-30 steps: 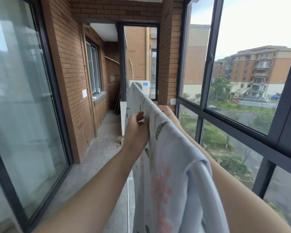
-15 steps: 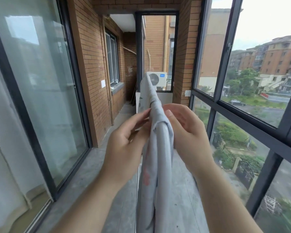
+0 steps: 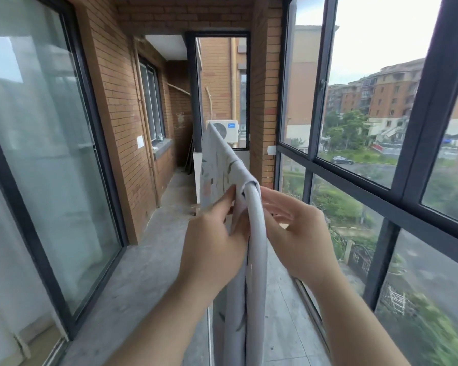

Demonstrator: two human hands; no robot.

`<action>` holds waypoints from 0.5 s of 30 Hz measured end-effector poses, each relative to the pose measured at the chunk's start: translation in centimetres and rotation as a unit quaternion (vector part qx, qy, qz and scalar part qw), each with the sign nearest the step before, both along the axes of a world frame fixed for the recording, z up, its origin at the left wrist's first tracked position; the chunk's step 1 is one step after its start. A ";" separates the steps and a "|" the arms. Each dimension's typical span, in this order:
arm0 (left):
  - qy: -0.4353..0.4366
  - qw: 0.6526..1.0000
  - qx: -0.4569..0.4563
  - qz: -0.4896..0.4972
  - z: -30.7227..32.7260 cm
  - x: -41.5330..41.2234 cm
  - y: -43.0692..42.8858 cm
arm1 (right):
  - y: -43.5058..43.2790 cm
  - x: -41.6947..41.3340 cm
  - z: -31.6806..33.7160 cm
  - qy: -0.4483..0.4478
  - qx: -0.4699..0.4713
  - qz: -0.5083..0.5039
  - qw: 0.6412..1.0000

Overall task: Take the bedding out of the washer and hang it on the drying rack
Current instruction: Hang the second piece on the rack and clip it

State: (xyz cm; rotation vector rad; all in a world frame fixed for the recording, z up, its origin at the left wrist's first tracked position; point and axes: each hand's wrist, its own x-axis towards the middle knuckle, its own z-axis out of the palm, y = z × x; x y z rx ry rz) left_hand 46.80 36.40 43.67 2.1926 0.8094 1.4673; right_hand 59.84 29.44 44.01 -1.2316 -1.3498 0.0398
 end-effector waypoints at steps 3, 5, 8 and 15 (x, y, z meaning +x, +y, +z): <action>0.035 0.998 0.033 0.045 0.8 0.1 -1.0 | 0.4 -1.0 0.3 -0.044 0.023 -0.100 0.994; 0.078 0.991 0.053 0.089 1.0 0.0 -1.3 | 0.8 -0.9 0.1 -0.097 0.010 -0.160 0.982; 0.138 0.979 0.063 0.134 1.6 -1.1 -1.4 | 0.7 -0.1 0.1 -0.212 -0.010 -0.275 0.938; 0.106 0.975 0.128 0.145 2.9 -2.7 -2.1 | -0.6 0.3 1.4 -0.267 0.065 -0.387 0.880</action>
